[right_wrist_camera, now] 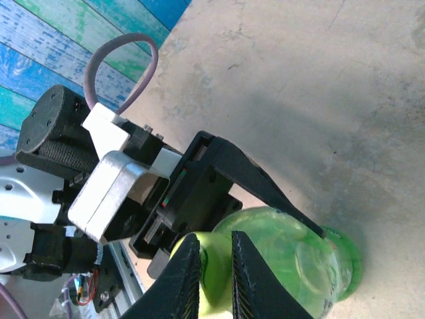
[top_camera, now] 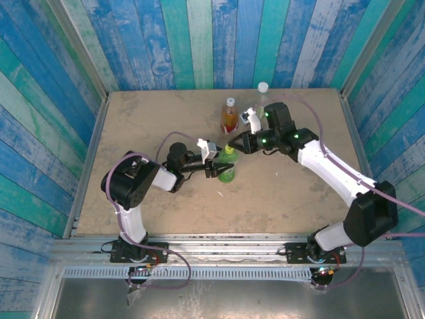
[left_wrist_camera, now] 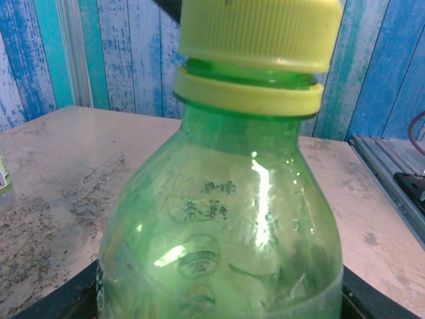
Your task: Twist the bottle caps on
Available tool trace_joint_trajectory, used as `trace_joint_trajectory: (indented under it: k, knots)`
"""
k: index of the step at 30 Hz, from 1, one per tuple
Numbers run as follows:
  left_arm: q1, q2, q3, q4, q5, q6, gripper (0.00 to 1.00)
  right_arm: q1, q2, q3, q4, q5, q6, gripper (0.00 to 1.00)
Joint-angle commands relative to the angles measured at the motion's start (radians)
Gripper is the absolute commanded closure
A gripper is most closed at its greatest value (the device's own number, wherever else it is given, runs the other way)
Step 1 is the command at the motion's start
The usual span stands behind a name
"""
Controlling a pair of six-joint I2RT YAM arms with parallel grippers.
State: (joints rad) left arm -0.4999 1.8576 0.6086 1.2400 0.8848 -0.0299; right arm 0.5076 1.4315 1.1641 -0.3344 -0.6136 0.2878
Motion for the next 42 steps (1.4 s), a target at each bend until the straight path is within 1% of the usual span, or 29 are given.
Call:
trace_joint_trajectory:
  k: [1, 6, 8, 10, 12, 15, 16, 18, 20, 22, 24, 28, 34, 42]
  knots:
    - [0.009, 0.018, -0.018, -0.095, -0.049, 0.012, 0.39, 0.003, -0.072, -0.074, -0.048, -0.049, 0.017, 0.85]
    - [0.008, 0.009, -0.021, -0.091, -0.055, 0.009, 0.39, 0.002, -0.140, -0.098, -0.050, -0.041, 0.011, 0.85]
    - [0.006, -0.002, -0.025, -0.088, -0.061, 0.011, 0.39, 0.002, -0.152, -0.080, -0.064, -0.024, -0.025, 0.79]
    - [0.006, -0.026, -0.041, -0.081, -0.076, 0.027, 0.39, 0.003, -0.158, -0.050, -0.110, 0.016, -0.099, 0.69]
    - [-0.002, -0.072, -0.060, -0.115, -0.109, 0.077, 0.39, 0.014, -0.166, -0.012, -0.178, 0.078, -0.213, 0.61]
    - [-0.029, -0.154, -0.080, -0.230, -0.188, 0.211, 0.39, 0.056, -0.190, 0.025, -0.259, 0.161, -0.403, 0.50]
    - [-0.038, -0.179, -0.086, -0.262, -0.221, 0.257, 0.39, 0.076, -0.198, 0.035, -0.283, 0.206, -0.463, 0.48]
    - [-0.062, -0.232, -0.093, -0.343, -0.285, 0.343, 0.38, 0.144, -0.223, 0.044, -0.334, 0.290, -0.631, 0.43]
    - [-0.083, -0.274, -0.095, -0.407, -0.336, 0.405, 0.38, 0.202, -0.250, 0.042, -0.365, 0.378, -0.769, 0.39]
    - [-0.102, -0.310, -0.091, -0.466, -0.378, 0.459, 0.38, 0.252, -0.273, 0.031, -0.390, 0.419, -0.902, 0.36]
    - [-0.124, -0.345, -0.088, -0.516, -0.411, 0.510, 0.38, 0.299, -0.281, 0.028, -0.405, 0.473, -1.011, 0.35]
    - [-0.153, -0.395, -0.091, -0.579, -0.438, 0.582, 0.38, 0.342, -0.250, 0.053, -0.423, 0.571, -1.103, 0.35]
    - [-0.162, -0.436, -0.110, -0.595, -0.424, 0.618, 0.38, 0.351, -0.192, 0.065, -0.422, 0.633, -1.146, 0.40]
    - [-0.167, -0.439, -0.112, -0.605, -0.398, 0.635, 0.38, 0.351, -0.112, 0.091, -0.427, 0.623, -1.150, 0.50]
